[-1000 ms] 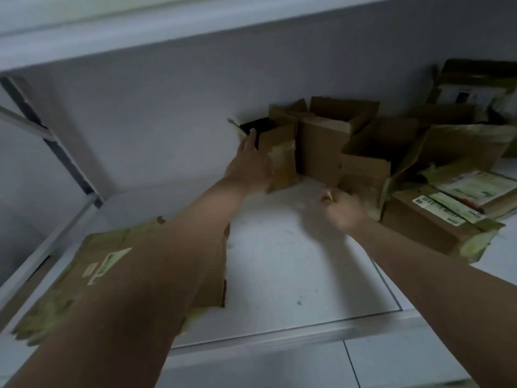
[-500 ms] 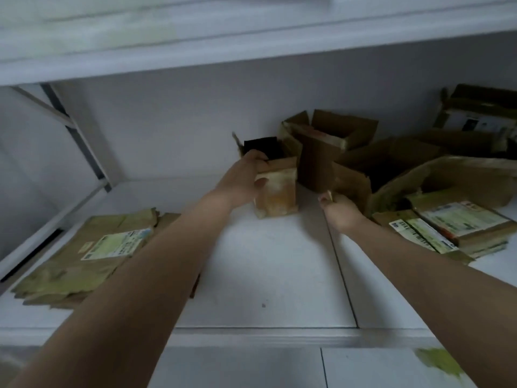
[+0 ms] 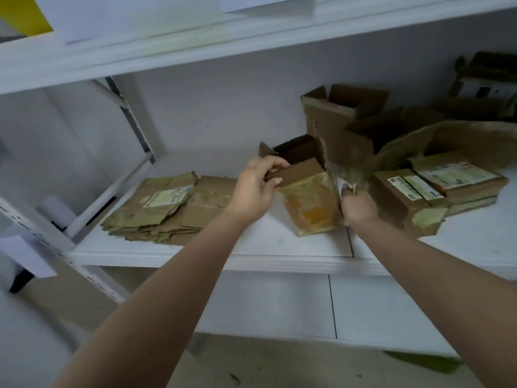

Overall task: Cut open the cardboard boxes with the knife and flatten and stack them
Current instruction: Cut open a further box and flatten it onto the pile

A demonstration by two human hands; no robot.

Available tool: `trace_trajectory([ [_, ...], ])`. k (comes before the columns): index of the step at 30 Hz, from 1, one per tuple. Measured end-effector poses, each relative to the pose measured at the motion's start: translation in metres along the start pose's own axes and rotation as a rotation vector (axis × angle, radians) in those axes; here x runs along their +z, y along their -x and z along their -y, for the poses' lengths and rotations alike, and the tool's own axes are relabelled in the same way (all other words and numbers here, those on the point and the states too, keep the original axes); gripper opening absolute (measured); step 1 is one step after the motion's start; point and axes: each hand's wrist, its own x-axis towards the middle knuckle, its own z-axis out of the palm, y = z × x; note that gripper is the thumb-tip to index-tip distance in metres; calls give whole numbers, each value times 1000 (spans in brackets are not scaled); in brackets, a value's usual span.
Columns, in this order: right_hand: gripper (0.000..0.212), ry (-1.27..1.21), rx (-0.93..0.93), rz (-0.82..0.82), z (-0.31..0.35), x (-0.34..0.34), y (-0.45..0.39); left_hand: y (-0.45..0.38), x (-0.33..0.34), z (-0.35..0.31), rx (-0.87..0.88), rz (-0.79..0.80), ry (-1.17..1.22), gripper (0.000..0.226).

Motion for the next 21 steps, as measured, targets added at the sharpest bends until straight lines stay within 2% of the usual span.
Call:
trace_trajectory([
  [4, 43, -71, 39, -37, -2, -26, 16, 23, 8, -15, -136, -134, 128, 38],
  [7, 34, -62, -36, -72, 5, -45, 23, 40, 4, -16, -244, -97, -82, 19],
  [9, 24, -100, -57, -27, 9, -51, 23, 51, 0, -13, -312, -92, -196, 28],
  [11, 21, -171, -19, 71, 12, -52, 20, 53, -7, -14, -349, -156, -267, 46],
  [13, 23, -93, -12, 151, 10, -52, 18, 47, -8, -24, -333, -159, -329, 59],
  [15, 30, 57, -61, 180, 3, -54, 13, 37, 2, -40, -304, -127, -372, 65],
  [18, 36, 176, -85, 234, -13, -62, 2, 19, 40, -60, -301, -42, -441, 59],
  [20, 38, 216, -65, 287, -22, -68, -3, 8, 75, -66, -356, 77, -530, 60],
  [21, 41, 217, -55, 314, -26, -71, -6, 4, 92, -67, -414, 167, -586, 68],
])
